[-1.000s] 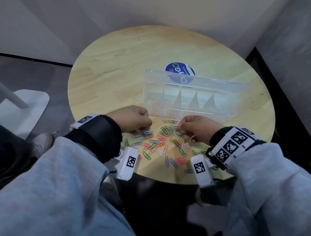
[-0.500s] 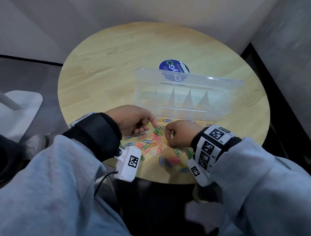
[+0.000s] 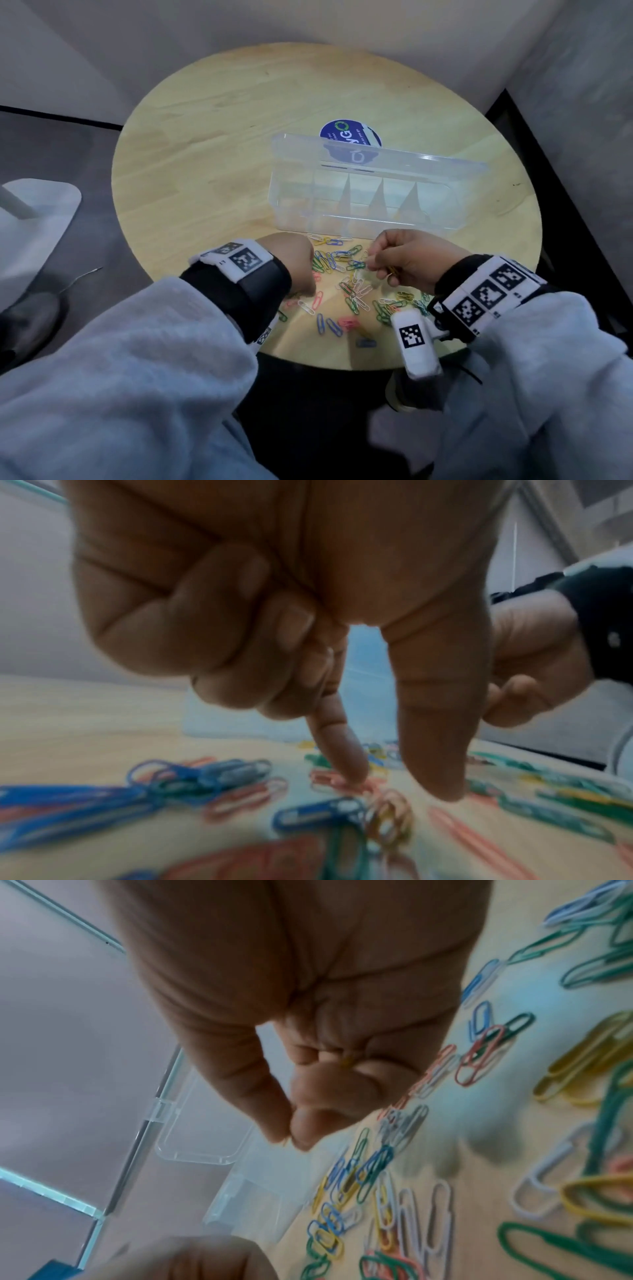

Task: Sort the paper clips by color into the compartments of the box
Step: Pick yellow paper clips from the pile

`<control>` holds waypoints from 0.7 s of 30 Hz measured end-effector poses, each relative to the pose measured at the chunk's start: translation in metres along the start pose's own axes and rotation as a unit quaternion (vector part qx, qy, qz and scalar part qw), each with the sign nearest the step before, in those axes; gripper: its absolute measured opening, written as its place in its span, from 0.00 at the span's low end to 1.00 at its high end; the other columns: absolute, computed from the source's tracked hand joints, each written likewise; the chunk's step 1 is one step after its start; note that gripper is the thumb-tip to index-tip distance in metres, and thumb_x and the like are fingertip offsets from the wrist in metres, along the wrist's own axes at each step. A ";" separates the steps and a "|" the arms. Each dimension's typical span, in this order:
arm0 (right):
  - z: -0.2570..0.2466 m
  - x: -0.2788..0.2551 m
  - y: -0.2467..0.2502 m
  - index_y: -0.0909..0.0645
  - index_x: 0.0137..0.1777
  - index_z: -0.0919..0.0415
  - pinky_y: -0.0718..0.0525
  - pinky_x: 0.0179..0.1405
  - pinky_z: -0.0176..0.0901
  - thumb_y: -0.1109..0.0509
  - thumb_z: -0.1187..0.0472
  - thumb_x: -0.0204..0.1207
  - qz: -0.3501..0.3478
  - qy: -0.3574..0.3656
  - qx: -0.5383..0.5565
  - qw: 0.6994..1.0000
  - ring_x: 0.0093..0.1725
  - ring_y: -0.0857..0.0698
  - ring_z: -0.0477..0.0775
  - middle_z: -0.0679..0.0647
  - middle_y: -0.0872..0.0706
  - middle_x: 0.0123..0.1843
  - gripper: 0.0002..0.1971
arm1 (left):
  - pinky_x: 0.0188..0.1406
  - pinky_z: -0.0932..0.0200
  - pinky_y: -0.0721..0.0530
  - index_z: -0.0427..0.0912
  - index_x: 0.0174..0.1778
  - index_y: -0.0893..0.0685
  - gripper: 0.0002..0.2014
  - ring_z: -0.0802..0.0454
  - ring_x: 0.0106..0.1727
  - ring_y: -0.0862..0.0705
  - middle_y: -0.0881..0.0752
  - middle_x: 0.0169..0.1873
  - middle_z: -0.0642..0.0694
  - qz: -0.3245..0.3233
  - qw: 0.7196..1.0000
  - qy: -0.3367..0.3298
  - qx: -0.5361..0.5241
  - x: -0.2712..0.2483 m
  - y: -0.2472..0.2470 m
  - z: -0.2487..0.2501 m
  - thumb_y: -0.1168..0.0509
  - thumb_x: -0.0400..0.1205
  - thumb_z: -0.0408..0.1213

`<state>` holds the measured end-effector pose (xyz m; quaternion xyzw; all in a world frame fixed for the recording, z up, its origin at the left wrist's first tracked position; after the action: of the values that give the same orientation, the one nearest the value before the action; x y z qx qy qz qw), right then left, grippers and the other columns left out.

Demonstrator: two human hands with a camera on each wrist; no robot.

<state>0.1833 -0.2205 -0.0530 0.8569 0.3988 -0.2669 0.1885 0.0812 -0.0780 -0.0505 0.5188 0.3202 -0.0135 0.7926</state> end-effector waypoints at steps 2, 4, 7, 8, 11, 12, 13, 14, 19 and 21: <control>0.000 -0.001 -0.001 0.24 0.43 0.64 0.28 0.13 0.30 0.42 0.81 0.77 -0.014 -0.001 0.019 1.000 0.19 0.23 0.45 0.58 0.23 0.30 0.13 | 0.24 0.63 0.30 0.41 0.45 0.11 0.08 0.47 0.38 0.18 0.11 0.38 0.45 -0.010 1.000 0.003 0.026 0.000 -0.005 0.003 0.29 0.72 0.37; 0.002 -0.001 -0.003 0.21 0.46 0.65 0.27 0.15 0.30 0.43 0.80 0.78 -0.030 -0.002 -0.001 1.000 0.24 0.25 0.48 0.58 0.26 0.30 0.13 | 0.25 0.63 0.30 0.40 0.45 0.11 0.08 0.46 0.37 0.20 0.13 0.37 0.44 -0.014 0.999 0.000 0.042 0.002 -0.009 0.004 0.29 0.71 0.35; 0.005 0.000 -0.005 0.21 0.42 0.65 0.27 0.15 0.30 0.45 0.80 0.78 -0.025 -0.006 -0.029 0.999 0.26 0.27 0.49 0.59 0.27 0.30 0.14 | 0.29 0.63 0.28 0.43 0.38 0.14 0.02 0.48 0.35 0.19 0.13 0.33 0.47 -0.013 1.000 -0.014 0.024 0.004 -0.011 0.004 0.30 0.71 0.34; 0.005 0.001 -0.004 0.22 0.40 0.65 0.28 0.15 0.30 0.45 0.79 0.78 -0.015 -0.010 -0.029 0.999 0.24 0.27 0.49 0.58 0.27 0.30 0.14 | 0.27 0.63 0.29 0.45 0.34 0.17 0.03 0.50 0.32 0.21 0.16 0.28 0.50 -0.016 1.000 -0.019 0.006 0.004 -0.011 0.003 0.31 0.71 0.34; 0.006 0.004 -0.004 0.24 0.36 0.64 0.28 0.15 0.32 0.44 0.77 0.78 0.000 -0.015 -0.053 0.998 0.25 0.26 0.51 0.58 0.25 0.30 0.13 | 0.25 0.65 0.31 0.47 0.30 0.20 0.07 0.57 0.24 0.25 0.21 0.23 0.53 -0.026 0.998 -0.032 -0.055 0.003 -0.006 -0.002 0.30 0.73 0.37; 0.005 0.004 -0.004 0.24 0.35 0.64 0.29 0.15 0.32 0.44 0.76 0.77 0.000 -0.015 -0.073 0.997 0.26 0.26 0.53 0.58 0.25 0.30 0.13 | 0.26 0.65 0.30 0.47 0.30 0.20 0.08 0.58 0.25 0.26 0.21 0.23 0.53 -0.025 0.997 -0.032 -0.072 0.004 -0.002 -0.007 0.29 0.73 0.40; 0.005 0.005 -0.005 0.25 0.35 0.63 0.29 0.15 0.32 0.43 0.75 0.77 0.002 -0.016 -0.094 0.995 0.27 0.26 0.54 0.58 0.24 0.30 0.12 | 0.29 0.65 0.29 0.47 0.30 0.20 0.09 0.59 0.26 0.25 0.20 0.25 0.54 -0.018 0.996 -0.031 -0.086 0.005 0.003 -0.012 0.27 0.73 0.42; 0.004 0.005 -0.006 0.25 0.35 0.62 0.29 0.15 0.32 0.43 0.74 0.77 0.006 -0.017 -0.116 0.993 0.27 0.25 0.53 0.58 0.23 0.31 0.12 | 0.31 0.64 0.28 0.47 0.30 0.20 0.09 0.59 0.28 0.25 0.20 0.26 0.54 -0.008 0.995 -0.023 -0.095 0.006 0.008 -0.017 0.27 0.72 0.43; -0.001 0.007 -0.013 0.24 0.36 0.55 0.27 0.25 0.36 0.33 0.62 0.75 0.039 0.006 -0.332 0.943 0.27 0.24 0.47 0.48 0.20 0.29 0.07 | 0.27 0.67 0.33 0.47 0.29 0.22 0.10 0.50 0.38 0.22 0.22 0.27 0.54 0.041 0.997 0.035 -0.063 0.007 0.014 -0.038 0.27 0.73 0.40; -0.006 0.008 -0.020 0.22 0.40 0.55 0.26 0.30 0.38 0.31 0.60 0.74 0.060 0.041 -0.412 0.908 0.31 0.23 0.46 0.45 0.22 0.31 0.03 | 0.25 0.67 0.34 0.47 0.33 0.21 0.07 0.49 0.41 0.22 0.20 0.31 0.52 0.044 0.998 0.034 -0.038 0.006 0.010 -0.035 0.29 0.74 0.39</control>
<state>0.1741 -0.2006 -0.0552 0.7356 0.4286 -0.0316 0.5236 0.0720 -0.0425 -0.0550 0.5019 0.3241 0.0506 0.8003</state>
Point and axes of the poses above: each hand's wrist, its own x-axis towards the middle knuckle, its own y-axis out of the back of the hand, z = x × y, the point moved 3 cm from there along x, towards the middle knuckle
